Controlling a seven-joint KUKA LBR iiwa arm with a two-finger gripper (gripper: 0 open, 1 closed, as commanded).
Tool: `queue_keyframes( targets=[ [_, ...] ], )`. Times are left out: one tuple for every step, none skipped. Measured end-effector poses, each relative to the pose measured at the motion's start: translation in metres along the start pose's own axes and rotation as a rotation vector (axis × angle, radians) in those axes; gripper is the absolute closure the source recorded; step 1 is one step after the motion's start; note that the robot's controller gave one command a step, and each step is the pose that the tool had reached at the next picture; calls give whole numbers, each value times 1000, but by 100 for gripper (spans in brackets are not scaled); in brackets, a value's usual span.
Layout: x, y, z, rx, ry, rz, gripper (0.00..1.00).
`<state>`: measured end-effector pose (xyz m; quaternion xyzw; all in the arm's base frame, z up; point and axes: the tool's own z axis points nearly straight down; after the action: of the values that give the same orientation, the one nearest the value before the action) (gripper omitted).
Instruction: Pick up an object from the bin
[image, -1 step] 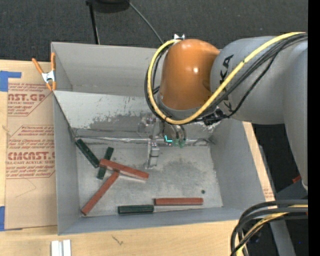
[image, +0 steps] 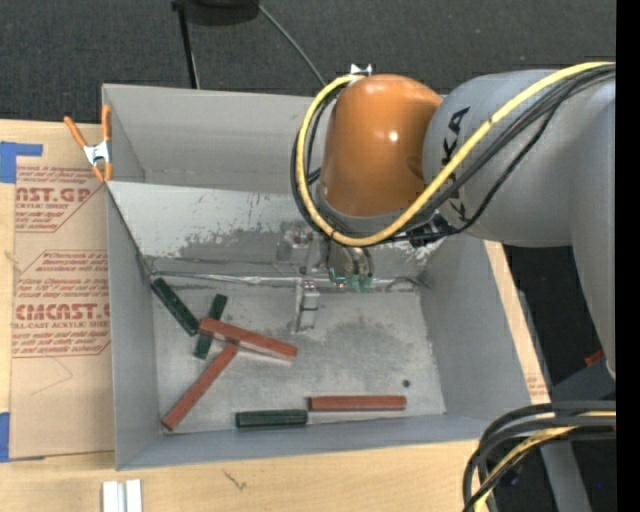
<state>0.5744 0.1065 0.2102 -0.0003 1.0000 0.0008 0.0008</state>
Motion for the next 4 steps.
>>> queue_keyframes(
  targets=[
    [19, 3, 39, 1, -4, -85, 0],
    [18, 5, 87, 1, -2, -345, 0],
    [47, 0, 141, 0, 2, -343, 100],
    [47, 0, 141, -1, 2, -343, 100]
  ],
)
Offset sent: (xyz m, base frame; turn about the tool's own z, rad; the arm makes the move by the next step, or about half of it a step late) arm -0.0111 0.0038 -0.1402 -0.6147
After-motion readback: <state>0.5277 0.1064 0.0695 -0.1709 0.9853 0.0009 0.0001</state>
